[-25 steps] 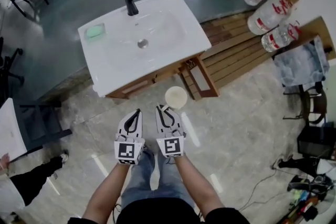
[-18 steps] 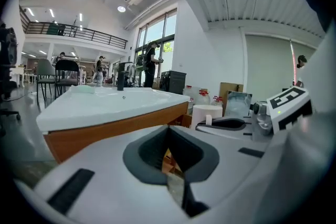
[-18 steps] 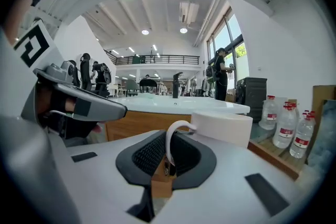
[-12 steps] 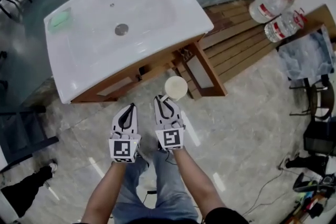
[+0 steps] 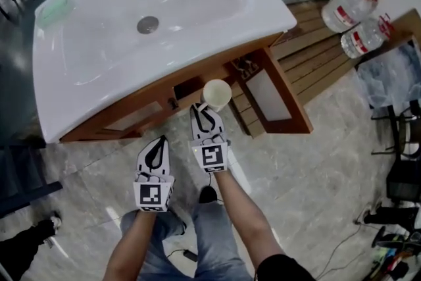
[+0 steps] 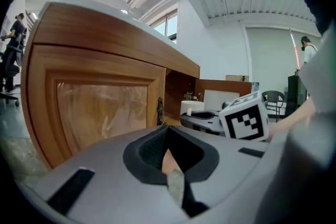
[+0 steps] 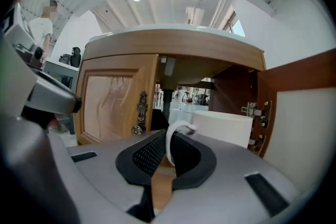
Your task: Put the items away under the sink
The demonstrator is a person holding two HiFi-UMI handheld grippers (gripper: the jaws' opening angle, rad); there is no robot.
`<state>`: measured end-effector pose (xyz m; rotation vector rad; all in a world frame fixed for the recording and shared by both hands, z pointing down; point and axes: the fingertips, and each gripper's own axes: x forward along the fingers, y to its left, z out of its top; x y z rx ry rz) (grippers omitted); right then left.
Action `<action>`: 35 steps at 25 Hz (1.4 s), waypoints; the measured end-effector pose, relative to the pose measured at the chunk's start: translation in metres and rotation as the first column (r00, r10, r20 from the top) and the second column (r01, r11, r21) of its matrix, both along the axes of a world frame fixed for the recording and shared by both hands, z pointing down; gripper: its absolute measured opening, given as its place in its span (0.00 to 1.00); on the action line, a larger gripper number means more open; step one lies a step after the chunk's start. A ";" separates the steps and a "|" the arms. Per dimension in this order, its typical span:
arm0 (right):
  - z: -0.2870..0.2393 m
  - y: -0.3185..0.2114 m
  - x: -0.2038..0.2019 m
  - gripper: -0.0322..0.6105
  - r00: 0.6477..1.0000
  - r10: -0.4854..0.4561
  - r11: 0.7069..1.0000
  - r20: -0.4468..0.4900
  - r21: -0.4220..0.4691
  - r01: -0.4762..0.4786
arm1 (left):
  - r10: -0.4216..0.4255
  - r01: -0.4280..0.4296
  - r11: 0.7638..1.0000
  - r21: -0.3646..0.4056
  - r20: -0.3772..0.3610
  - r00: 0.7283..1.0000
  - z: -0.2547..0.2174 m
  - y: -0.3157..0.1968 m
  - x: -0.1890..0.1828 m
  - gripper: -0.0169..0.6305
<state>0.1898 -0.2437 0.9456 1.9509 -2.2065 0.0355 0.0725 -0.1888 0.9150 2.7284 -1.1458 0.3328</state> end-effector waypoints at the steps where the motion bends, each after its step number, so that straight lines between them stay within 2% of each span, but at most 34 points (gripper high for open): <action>1: 0.006 -0.010 0.002 0.11 1.000 -0.001 1.000 0.001 0.008 0.001 | -0.005 0.005 1.000 0.001 -0.001 1.000 0.007 -0.001 -0.001 0.04; 9: 0.036 -0.074 0.010 0.11 1.000 -0.009 0.999 0.007 0.050 0.009 | -0.029 0.029 1.000 0.005 -0.010 1.000 0.039 -0.012 -0.009 0.04; 13: 0.048 -0.090 0.007 0.11 1.000 -0.023 0.999 -0.004 0.039 0.023 | -0.043 0.043 0.999 -0.005 -0.013 0.999 0.045 -0.015 -0.013 0.04; 21: 0.050 -0.109 0.006 0.11 0.999 -0.032 0.996 -0.020 0.081 0.033 | -0.045 0.045 0.999 0.007 -0.017 0.999 0.057 -0.021 -0.016 0.04; 22: 0.049 -0.109 0.008 0.12 0.999 -0.029 0.996 -0.021 0.083 0.031 | -0.048 0.048 0.999 -0.001 -0.016 0.999 0.058 -0.020 -0.016 0.04; 26: 0.051 -0.096 0.011 0.28 1.000 -0.012 0.998 -0.027 0.063 0.013 | -0.054 0.054 0.998 -0.029 -0.008 0.999 0.055 -0.020 -0.018 0.04; 30: 0.050 -0.069 0.017 0.32 1.000 0.020 1.000 0.009 0.003 -0.020 | -0.070 0.070 0.997 -0.046 -0.001 0.998 0.040 -0.019 -0.027 0.04; 35: 0.015 -0.012 0.016 0.33 0.998 0.041 0.996 0.049 -0.081 -0.037 | -0.051 0.052 0.997 -0.052 0.028 0.998 -0.017 -0.006 -0.034 0.04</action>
